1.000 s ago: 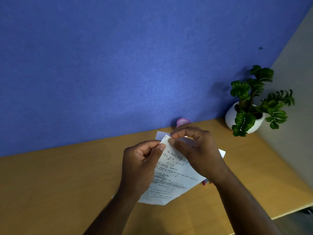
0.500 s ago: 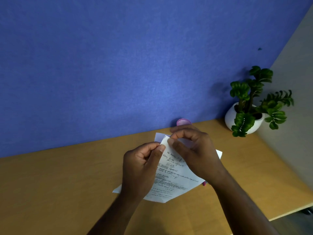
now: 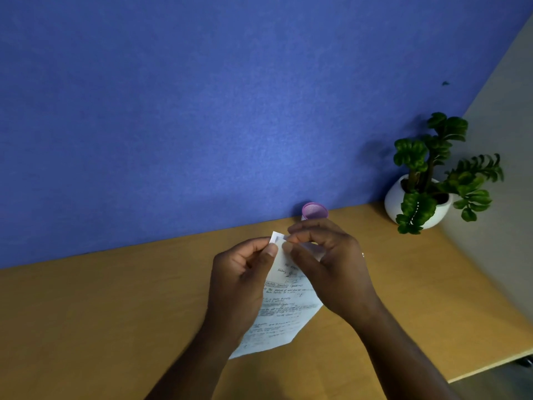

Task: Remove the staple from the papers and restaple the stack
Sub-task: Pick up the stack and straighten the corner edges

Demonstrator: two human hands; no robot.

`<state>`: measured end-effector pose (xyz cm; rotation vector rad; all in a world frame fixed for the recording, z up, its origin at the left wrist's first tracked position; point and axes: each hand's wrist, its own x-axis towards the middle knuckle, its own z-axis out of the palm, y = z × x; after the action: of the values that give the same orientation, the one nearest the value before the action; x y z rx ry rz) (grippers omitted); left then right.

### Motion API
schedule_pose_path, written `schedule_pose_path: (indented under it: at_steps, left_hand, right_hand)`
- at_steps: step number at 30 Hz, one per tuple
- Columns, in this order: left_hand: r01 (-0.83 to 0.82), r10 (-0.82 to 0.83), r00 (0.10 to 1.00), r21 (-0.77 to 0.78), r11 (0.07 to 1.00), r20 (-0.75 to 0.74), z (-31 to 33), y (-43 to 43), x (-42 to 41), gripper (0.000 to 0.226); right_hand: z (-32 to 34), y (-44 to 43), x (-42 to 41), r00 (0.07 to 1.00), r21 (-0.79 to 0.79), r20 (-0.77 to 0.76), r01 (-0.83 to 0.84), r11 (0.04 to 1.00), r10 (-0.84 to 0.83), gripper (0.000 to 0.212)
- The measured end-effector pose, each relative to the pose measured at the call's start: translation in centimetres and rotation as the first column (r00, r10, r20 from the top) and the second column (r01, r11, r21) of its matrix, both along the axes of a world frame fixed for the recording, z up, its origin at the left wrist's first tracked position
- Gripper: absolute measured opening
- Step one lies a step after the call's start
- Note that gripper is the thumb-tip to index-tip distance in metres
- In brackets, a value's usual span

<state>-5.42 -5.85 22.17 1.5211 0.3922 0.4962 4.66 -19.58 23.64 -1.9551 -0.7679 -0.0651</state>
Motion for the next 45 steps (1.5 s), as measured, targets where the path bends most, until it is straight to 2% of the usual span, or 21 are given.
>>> schedule_pose_path:
  at_steps: [8, 13, 23, 34, 38, 42, 45]
  left_hand:
    - [-0.134, 0.114, 0.987, 0.203, 0.97, 0.11, -0.9, -0.5, 0.4, 0.027]
    - [-0.157, 0.126, 0.982, 0.245, 0.957, 0.137, -1.2, -0.9, 0.4, 0.028]
    - [-0.211, 0.177, 0.972, 0.236, 0.949, 0.157, -1.4, -1.2, 0.5, 0.026]
    - [-0.242, 0.209, 0.966, 0.252, 0.937, 0.149, -1.5, -1.2, 0.4, 0.024]
    - [-0.216, 0.203, 0.975, 0.166, 0.962, 0.095, -1.4, -1.2, 0.4, 0.025]
    - [-0.204, 0.201, 0.978, 0.066, 0.977, 0.053, -1.5, -0.9, 0.5, 0.022]
    - [-0.231, 0.23, 0.973, 0.066, 0.971, 0.027, -1.7, -1.1, 0.6, 0.021]
  right_hand:
    - [0.1, 0.7, -1.0, 0.996, 0.054, 0.035, 0.08, 0.995, -0.082, 0.008]
    - [0.3, 0.9, -1.4, 0.996, 0.103, 0.022, 0.088, 0.991, -0.091, 0.008]
    - [0.2, 1.3, -1.6, 0.993, 0.132, 0.037, 0.102, 0.986, -0.108, 0.013]
    - [-0.4, 1.6, -1.9, 0.987, 0.172, 0.074, 0.128, 0.977, -0.143, 0.007]
    - [-0.6, 1.4, -1.8, 0.989, 0.122, 0.064, 0.127, 0.984, -0.136, 0.02]
    - [-0.7, 1.3, -1.6, 0.993, 0.104, 0.111, 0.038, 0.994, -0.05, 0.012]
    - [-1.1, 1.5, -1.5, 0.992, 0.077, 0.112, 0.057, 0.995, -0.065, 0.017]
